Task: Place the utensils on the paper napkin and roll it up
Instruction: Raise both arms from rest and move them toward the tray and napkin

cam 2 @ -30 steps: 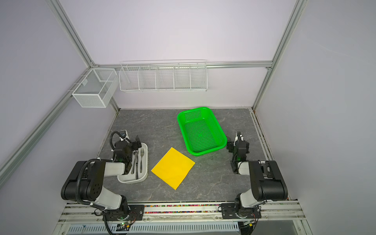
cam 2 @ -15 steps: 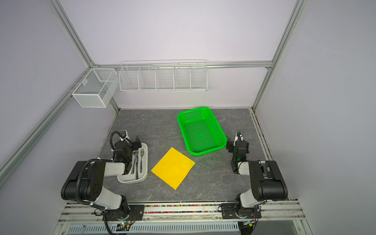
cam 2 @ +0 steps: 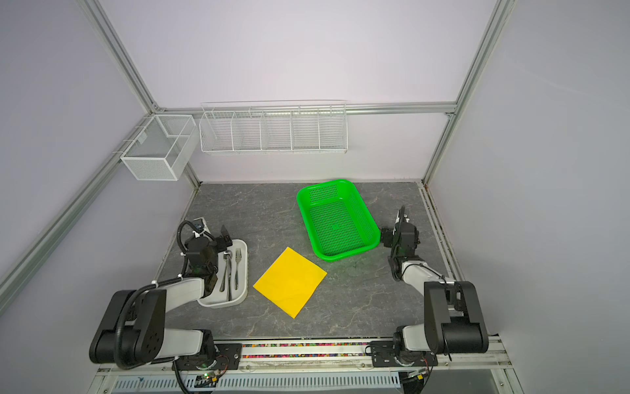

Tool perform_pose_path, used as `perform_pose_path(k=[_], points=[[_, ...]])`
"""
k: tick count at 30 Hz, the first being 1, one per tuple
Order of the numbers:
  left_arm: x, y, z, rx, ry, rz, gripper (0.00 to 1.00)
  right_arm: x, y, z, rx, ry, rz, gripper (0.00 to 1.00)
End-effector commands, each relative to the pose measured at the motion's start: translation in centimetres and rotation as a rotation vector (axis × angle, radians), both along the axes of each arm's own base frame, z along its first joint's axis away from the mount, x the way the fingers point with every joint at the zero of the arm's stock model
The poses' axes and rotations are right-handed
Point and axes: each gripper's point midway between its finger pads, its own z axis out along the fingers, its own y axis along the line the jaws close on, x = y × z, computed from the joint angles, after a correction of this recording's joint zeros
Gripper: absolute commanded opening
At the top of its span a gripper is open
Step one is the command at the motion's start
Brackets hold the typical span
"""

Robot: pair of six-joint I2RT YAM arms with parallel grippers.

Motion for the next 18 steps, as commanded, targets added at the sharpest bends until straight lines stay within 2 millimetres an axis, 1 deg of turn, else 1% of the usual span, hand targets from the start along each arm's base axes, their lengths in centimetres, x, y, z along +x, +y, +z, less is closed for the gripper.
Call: perform_pose_path(k=[1, 3, 4, 5, 7, 9, 10, 11, 12, 14, 16, 18], points=[[-1.2, 1.3, 3.7, -0.133, -0.077, 0.096, 0.99, -1.8, 2.6, 1.0, 0.186, 0.245, 0.045, 0.88], [-2.3, 1.2, 5.6, -0.236, -0.115, 0.103, 0.99, -1.6, 7.1, 2.4, 0.322, 0.266, 0.253, 0.88], [-2.9, 0.8, 6.7, -0.261, -0.122, 0.076, 0.99, -1.8, 9.2, 3.4, 0.390, 0.261, 0.327, 0.88], [-3.4, 0.4, 7.5, -0.291, -0.129, 0.055, 0.99, -2.0, 10.8, 4.0, 0.444, 0.260, 0.382, 0.88], [-4.4, -1.0, 8.6, -0.369, -0.115, -0.017, 0.99, -2.8, 14.9, 5.6, 0.545, 0.279, 0.520, 0.88], [-5.0, -3.1, 9.2, -0.427, -0.070, -0.127, 0.99, -3.7, 18.0, 6.0, 0.562, 0.337, 0.587, 0.88], [-5.3, -4.2, 9.2, -0.463, -0.031, -0.178, 0.99, -4.7, 20.6, 6.2, 0.559, 0.367, 0.652, 0.88], [-5.5, -5.4, 9.3, -0.473, 0.005, -0.245, 1.00, -5.3, 22.1, 6.2, 0.554, 0.385, 0.680, 0.88], [-5.8, -6.8, 8.9, -0.487, 0.055, -0.313, 0.98, -5.9, 23.8, 5.9, 0.538, 0.413, 0.698, 0.88], [-6.5, -8.4, 8.1, -0.534, 0.154, -0.378, 0.96, -7.0, 26.5, 5.0, 0.491, 0.473, 0.716, 0.88], [-7.4, -9.9, 6.9, -0.577, 0.255, -0.429, 0.95, -8.3, 30.0, 4.1, 0.436, 0.532, 0.790, 0.88], [-8.4, -10.9, 5.6, -0.585, 0.342, -0.446, 0.96, -9.0, 32.8, 2.9, 0.399, 0.577, 0.848, 0.88]])
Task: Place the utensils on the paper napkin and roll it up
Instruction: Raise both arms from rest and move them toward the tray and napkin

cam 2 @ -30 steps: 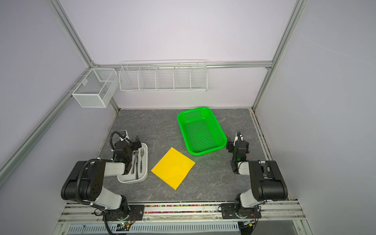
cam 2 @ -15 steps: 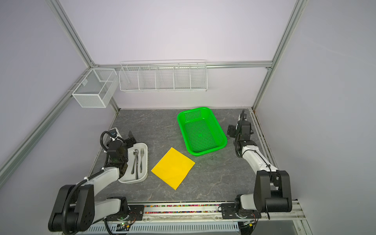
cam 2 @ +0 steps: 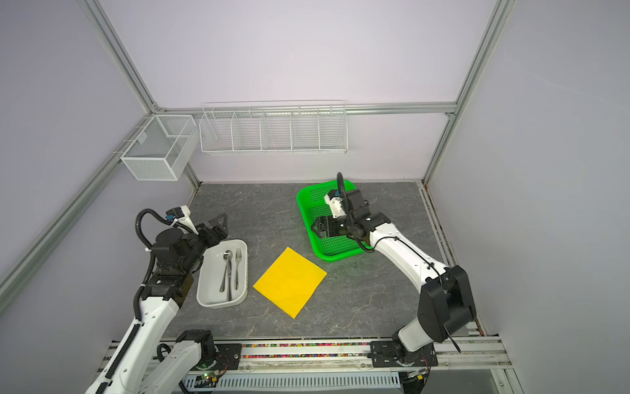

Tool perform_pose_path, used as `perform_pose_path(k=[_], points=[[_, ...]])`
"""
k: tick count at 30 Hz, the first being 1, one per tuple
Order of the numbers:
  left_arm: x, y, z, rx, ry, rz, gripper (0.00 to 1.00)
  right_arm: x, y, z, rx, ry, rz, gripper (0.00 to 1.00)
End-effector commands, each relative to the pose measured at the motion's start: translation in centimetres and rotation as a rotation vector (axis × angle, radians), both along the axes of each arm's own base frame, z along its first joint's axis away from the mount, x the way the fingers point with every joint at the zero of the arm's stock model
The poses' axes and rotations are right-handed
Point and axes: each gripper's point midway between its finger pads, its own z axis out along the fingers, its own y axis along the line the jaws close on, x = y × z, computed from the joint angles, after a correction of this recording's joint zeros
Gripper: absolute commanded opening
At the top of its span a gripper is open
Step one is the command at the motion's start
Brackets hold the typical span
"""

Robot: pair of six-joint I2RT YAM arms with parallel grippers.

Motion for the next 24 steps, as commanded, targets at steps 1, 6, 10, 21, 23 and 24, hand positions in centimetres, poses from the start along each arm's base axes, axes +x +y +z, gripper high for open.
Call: perform_pose_path(k=[1, 6, 10, 21, 23, 24], points=[[-3.2, -3.2, -4.9, -0.053, 0.276, -0.148, 0.99, -1.7, 3.0, -2.9, -0.080, 0.106, 0.062, 0.88], [-4.3, -4.3, -6.4, -0.021, 0.322, -0.160, 0.99, -0.1, 7.0, -5.8, -0.226, 0.138, 0.075, 0.88], [-4.3, -4.4, -6.8, -0.046, 0.339, -0.151, 1.00, 2.9, 8.0, -7.6, -0.441, 0.110, 0.002, 0.88], [-4.6, -4.5, -6.7, -0.017, 0.388, -0.166, 1.00, 7.7, 3.4, -8.7, -0.662, 0.098, -0.198, 0.89], [-4.3, -4.8, -6.5, -0.026, 0.376, -0.174, 1.00, 7.8, 2.0, -8.6, -0.655, 0.109, -0.219, 0.88], [-4.2, -4.8, -6.3, -0.025, 0.372, -0.177, 1.00, 7.8, 1.3, -8.4, -0.649, 0.115, -0.231, 0.88]])
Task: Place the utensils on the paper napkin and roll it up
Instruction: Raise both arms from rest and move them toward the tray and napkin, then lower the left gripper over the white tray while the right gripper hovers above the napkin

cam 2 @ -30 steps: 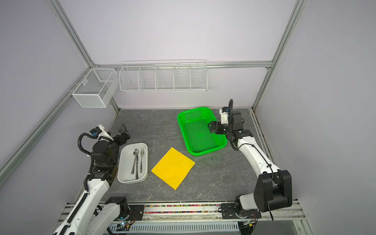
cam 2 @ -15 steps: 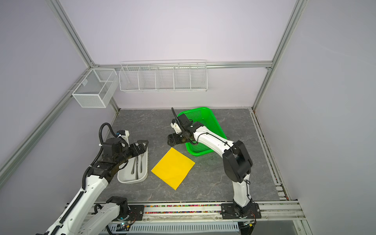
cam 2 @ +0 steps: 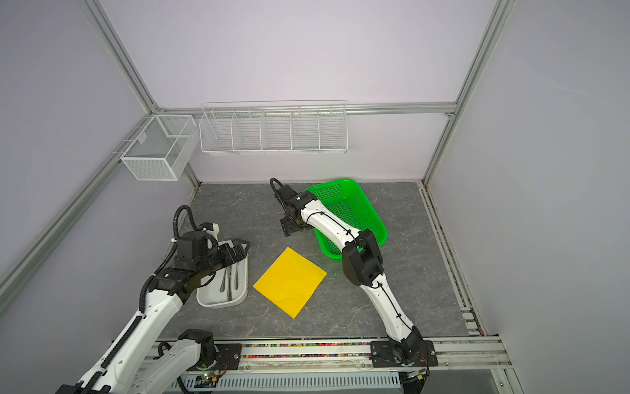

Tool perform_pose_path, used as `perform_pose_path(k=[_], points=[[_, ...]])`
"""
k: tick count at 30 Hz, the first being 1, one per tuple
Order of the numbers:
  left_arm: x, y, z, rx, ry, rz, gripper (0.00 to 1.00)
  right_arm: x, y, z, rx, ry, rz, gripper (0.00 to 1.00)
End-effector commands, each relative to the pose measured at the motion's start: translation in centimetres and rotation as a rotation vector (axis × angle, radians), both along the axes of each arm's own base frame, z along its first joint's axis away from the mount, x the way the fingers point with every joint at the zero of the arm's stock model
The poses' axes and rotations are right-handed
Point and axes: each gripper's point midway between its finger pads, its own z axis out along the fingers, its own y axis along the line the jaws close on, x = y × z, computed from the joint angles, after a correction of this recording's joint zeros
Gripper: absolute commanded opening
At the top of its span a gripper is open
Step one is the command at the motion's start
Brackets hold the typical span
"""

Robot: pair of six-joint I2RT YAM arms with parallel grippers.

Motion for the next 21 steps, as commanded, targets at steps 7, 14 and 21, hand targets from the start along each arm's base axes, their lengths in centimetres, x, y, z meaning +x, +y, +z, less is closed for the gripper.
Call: perform_pose_path(k=[7, 14, 21], points=[[1.0, 2.5, 3.7, 0.158, -0.083, 0.065, 1.00, -0.2, -8.3, 2.2, -0.006, -0.025, -0.171, 0.89], [0.8, 2.6, 4.1, 0.147, -0.080, 0.082, 1.00, -3.2, -4.4, 4.2, 0.214, -0.001, -0.019, 0.89], [-0.3, 4.4, 4.4, 0.181, -0.105, 0.162, 0.99, -11.8, 1.8, 2.7, 0.365, 0.127, 0.186, 0.92]])
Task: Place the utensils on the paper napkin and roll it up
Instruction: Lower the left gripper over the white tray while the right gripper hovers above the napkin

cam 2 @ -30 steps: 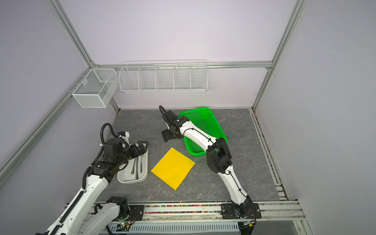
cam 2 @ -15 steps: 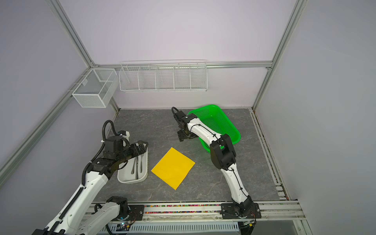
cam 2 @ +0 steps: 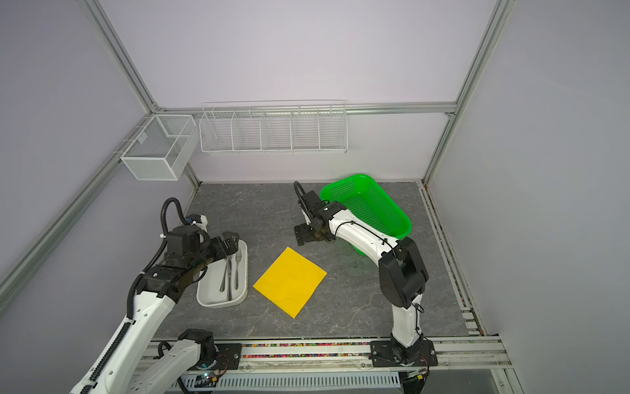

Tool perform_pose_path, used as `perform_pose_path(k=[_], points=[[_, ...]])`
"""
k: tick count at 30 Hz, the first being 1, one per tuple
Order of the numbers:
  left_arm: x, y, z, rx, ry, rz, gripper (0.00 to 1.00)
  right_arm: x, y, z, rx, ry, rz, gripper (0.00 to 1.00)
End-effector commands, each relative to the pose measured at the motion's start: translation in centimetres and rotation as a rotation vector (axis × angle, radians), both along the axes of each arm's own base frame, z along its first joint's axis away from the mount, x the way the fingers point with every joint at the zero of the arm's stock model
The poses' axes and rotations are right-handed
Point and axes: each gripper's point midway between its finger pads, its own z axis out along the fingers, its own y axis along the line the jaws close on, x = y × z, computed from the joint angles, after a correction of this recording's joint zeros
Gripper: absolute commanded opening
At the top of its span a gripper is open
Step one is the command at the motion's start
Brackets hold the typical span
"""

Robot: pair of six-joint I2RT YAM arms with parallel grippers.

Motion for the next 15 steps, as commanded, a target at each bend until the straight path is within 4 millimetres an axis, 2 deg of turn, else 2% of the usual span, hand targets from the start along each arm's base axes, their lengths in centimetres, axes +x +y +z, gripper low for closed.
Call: perform_pose_path(k=[1, 5, 9, 15], points=[[-0.8, 1.2, 0.1, 0.027, -0.003, 0.052, 0.99, -4.2, 3.5, -1.4, 0.099, 0.091, 0.104, 0.94], [-0.9, 1.3, 0.3, 0.033, -0.008, 0.060, 0.99, -6.8, 4.5, -4.6, 0.078, 0.184, 0.093, 0.99], [-1.1, 1.0, 0.0, 0.026, 0.011, 0.041, 0.99, -8.8, 4.9, -7.2, 0.082, 0.264, 0.095, 0.90], [-1.2, 0.9, -1.3, 0.023, 0.043, 0.041, 0.99, -8.3, 3.5, -10.0, 0.010, 0.278, 0.071, 0.80]])
